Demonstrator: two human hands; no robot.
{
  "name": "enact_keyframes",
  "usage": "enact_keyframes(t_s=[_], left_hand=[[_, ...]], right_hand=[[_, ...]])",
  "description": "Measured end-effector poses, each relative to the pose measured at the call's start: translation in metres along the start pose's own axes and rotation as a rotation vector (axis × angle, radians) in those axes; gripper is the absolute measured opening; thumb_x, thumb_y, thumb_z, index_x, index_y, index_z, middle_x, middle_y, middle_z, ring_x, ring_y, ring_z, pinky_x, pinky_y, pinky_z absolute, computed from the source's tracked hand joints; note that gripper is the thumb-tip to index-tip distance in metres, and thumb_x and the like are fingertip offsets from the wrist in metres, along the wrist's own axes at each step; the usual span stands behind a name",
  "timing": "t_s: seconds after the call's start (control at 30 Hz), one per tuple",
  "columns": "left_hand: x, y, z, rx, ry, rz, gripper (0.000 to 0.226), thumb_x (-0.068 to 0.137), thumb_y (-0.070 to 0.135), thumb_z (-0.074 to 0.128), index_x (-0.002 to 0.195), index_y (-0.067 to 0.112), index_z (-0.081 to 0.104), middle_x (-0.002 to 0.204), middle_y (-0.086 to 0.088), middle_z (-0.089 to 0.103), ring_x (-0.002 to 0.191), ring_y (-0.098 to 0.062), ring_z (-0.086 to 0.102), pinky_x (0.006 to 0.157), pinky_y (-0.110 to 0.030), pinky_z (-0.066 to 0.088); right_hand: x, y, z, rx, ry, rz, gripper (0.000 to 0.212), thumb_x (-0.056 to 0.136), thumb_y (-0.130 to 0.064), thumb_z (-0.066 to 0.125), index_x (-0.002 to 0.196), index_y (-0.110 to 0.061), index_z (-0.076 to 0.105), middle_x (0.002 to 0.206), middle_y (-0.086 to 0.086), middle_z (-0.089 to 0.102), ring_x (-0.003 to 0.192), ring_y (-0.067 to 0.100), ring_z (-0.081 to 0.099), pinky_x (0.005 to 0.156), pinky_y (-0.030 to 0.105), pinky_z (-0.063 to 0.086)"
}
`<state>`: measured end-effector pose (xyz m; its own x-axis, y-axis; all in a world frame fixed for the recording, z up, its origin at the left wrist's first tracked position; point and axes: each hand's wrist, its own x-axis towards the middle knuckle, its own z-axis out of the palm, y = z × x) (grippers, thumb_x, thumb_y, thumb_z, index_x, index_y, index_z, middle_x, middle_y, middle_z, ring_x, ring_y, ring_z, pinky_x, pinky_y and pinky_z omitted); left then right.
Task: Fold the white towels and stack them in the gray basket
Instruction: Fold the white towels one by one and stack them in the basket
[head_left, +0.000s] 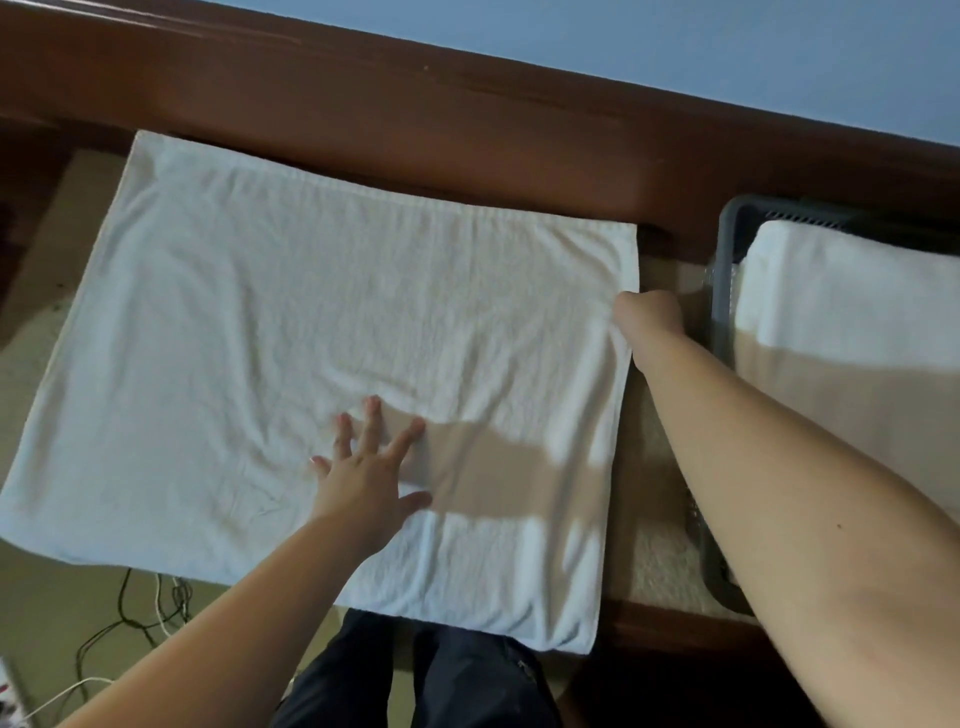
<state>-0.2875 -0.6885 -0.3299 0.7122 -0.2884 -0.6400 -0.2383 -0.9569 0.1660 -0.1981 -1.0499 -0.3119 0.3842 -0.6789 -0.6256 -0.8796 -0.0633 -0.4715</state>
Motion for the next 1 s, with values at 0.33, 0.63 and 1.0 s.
enact_keyframes(t_s=[0.33, 0.63, 1.0], left_hand=[[0.002, 0.000, 0.000, 0.031, -0.008, 0.009, 0.095, 0.091, 0.070, 0.060, 0.160, 0.052, -0.004, 0.167, -0.001, -0.036, 0.157, -0.044, -0.017, 0.120, -0.072, 0.022], [0.003, -0.006, 0.000, 0.149, -0.008, 0.074, 0.094, 0.092, 0.078, 0.045, 0.160, 0.049, -0.014, 0.167, -0.008, -0.035, 0.156, -0.050, -0.012, 0.114, -0.072, 0.033], [0.003, -0.021, -0.002, 0.242, 0.023, 0.200, 0.095, 0.090, 0.083, 0.041, 0.160, 0.047, -0.012, 0.171, -0.014, -0.022, 0.155, -0.052, -0.001, 0.103, -0.066, 0.049]], right_hand=[[-0.047, 0.053, -0.001, 0.029, 0.050, -0.120, 0.030, 0.088, 0.003, 0.046, 0.070, -0.017, 0.033, 0.068, 0.001, 0.034, 0.056, 0.017, 0.029, 0.046, 0.029, 0.022], [-0.090, 0.129, 0.007, 0.113, -0.054, -0.028, 0.009, 0.092, -0.017, 0.069, 0.093, -0.010, 0.065, 0.088, 0.006, 0.068, 0.076, 0.021, 0.064, 0.058, 0.026, 0.041], [-0.147, 0.186, 0.014, -0.044, -0.110, 0.142, 0.022, 0.093, -0.019, 0.069, 0.112, -0.009, 0.062, 0.107, 0.008, 0.062, 0.099, 0.028, 0.060, 0.077, 0.035, 0.046]])
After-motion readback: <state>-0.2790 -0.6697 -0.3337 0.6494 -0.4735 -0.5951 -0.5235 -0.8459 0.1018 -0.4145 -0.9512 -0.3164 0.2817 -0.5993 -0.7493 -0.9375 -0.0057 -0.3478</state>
